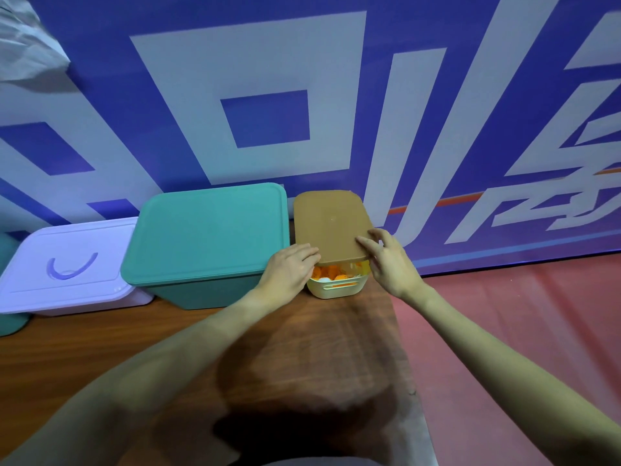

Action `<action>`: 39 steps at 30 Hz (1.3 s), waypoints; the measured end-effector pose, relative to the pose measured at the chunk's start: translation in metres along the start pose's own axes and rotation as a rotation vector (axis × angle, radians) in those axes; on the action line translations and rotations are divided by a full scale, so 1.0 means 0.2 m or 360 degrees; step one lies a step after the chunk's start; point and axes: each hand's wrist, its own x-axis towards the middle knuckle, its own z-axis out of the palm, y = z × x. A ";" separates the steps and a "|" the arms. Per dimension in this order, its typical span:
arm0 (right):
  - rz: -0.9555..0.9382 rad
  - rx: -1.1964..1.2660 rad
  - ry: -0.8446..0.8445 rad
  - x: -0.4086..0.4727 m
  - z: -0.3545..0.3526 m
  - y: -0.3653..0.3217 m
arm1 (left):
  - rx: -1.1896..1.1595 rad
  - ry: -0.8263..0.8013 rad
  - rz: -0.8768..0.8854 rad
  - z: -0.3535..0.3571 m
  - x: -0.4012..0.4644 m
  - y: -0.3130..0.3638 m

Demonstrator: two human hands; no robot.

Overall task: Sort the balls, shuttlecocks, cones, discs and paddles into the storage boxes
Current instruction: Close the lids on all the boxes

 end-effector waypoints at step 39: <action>0.0436 0.0648 -0.0048 0.09 0.22 0.07 | -0.1431 0.0073 -0.2147 0.16 0.03 0.30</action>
